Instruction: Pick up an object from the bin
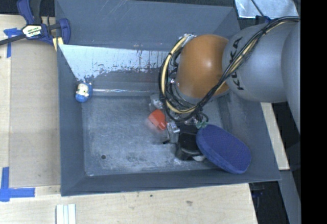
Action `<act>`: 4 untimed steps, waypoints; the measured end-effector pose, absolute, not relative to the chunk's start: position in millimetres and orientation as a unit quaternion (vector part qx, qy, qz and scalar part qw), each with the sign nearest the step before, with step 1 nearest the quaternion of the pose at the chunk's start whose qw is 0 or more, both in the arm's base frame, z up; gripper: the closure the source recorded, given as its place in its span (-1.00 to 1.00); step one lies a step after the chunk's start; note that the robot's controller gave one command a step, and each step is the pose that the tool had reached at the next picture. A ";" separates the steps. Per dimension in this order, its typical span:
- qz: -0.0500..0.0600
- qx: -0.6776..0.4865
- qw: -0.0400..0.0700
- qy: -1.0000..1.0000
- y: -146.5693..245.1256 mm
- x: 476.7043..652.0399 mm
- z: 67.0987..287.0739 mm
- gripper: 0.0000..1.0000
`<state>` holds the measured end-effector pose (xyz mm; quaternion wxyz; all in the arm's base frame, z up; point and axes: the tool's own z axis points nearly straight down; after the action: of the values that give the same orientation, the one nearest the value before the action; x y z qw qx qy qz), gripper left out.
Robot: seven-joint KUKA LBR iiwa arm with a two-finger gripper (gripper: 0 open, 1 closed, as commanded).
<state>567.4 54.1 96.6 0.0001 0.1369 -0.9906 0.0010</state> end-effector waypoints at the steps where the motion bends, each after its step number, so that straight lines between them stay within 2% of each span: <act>1: 0.000 0.137 -0.001 -0.991 57.2 568.2 97.5 1.00; 2: 0.000 0.150 -0.006 -0.989 63.5 551.4 205.1 1.00; 3: -0.001 0.259 -0.001 -0.966 129.3 593.0 95.6 1.00; 4: 0.000 0.256 -0.002 -0.967 127.5 594.2 99.1 -1.00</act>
Offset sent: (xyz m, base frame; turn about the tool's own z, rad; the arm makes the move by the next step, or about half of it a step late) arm 0.0000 0.0000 0.0000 0.0000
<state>594.2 127.5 99.1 -0.0024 0.2563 -0.9666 -0.0004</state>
